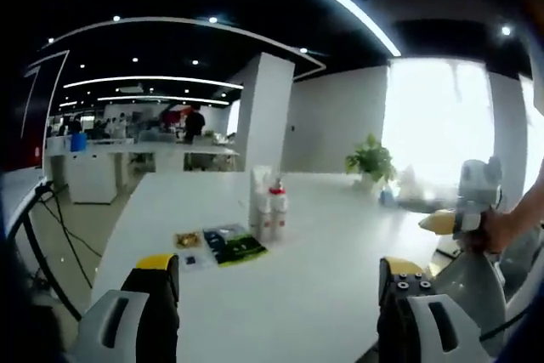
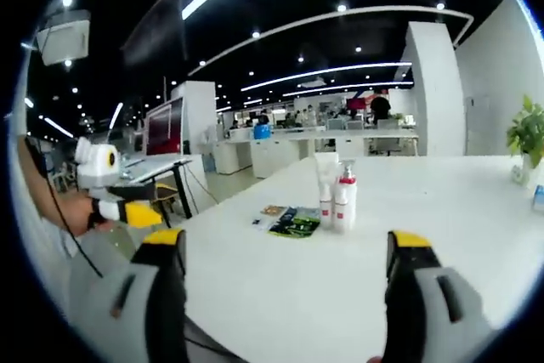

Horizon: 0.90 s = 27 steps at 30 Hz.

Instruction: Arrange the skincare products in the storage area until every visible bottle or jar stands upright without overlapping.

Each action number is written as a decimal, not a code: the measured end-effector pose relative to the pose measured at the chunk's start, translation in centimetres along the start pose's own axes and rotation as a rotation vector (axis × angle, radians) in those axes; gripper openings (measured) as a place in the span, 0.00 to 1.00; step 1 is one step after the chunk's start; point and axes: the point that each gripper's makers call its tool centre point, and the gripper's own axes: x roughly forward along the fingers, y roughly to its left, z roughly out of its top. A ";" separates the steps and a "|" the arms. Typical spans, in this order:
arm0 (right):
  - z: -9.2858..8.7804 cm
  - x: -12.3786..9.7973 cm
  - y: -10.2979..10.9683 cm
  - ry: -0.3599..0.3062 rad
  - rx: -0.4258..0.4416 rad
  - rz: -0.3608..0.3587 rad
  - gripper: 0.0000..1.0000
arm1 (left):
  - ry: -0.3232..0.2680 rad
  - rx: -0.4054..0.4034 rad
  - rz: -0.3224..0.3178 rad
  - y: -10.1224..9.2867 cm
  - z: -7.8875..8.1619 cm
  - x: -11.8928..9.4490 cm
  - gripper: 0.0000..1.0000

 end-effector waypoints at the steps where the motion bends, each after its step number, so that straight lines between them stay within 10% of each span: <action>1: -0.1 0.1 0.0 0.004 -0.003 0.006 1.00 | 0.013 0.008 0.006 0.2 -0.2 0.0 1.00; 27: -0.3 -0.4 -1.8 -0.012 -0.023 -0.016 0.87 | -0.010 0.066 0.032 0.4 0.0 -0.2 1.00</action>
